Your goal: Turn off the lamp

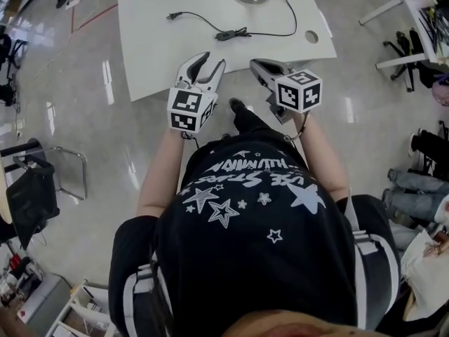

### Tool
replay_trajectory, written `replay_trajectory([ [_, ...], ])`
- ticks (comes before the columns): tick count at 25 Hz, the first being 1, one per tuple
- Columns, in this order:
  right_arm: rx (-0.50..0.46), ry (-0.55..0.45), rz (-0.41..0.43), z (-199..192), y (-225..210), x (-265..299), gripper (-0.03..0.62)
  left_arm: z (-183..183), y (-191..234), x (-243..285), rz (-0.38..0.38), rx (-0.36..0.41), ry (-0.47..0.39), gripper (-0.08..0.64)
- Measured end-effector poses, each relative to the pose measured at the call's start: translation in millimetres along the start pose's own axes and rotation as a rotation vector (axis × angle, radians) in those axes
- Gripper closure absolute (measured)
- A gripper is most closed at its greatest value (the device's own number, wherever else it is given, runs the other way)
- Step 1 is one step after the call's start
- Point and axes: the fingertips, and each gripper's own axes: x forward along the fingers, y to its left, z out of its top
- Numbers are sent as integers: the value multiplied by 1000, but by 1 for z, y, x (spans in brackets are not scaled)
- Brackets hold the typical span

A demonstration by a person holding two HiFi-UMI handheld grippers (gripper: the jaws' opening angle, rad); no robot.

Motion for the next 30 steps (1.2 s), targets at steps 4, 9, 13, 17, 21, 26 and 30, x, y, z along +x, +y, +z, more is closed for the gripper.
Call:
replay_trajectory([
  [4, 3, -66, -7, -7, 15, -14, 586, -2, -15, -19, -53, -21, -28, 409],
  [9, 23, -63, -38, -39, 25, -33, 586, -18, -32, -32, -102, -78, -37, 408],
  [13, 33, -74, -66, -51, 24, -47, 586, -20, -51, -44, -147, -108, -53, 410],
  [17, 14, -99, -54, -46, 28, -53, 586, -14, -60, -51, -146, -88, -71, 410],
  [21, -13, -119, -26, -35, 33, -56, 586, 0, -58, -56, -99, -85, -110, 410],
  [26, -43, -122, -4, -34, 35, -74, 586, 8, -74, -62, -50, -76, -123, 410],
  [30, -60, -136, 8, -38, 34, -99, 586, 9, -99, -65, -36, -75, -123, 411],
])
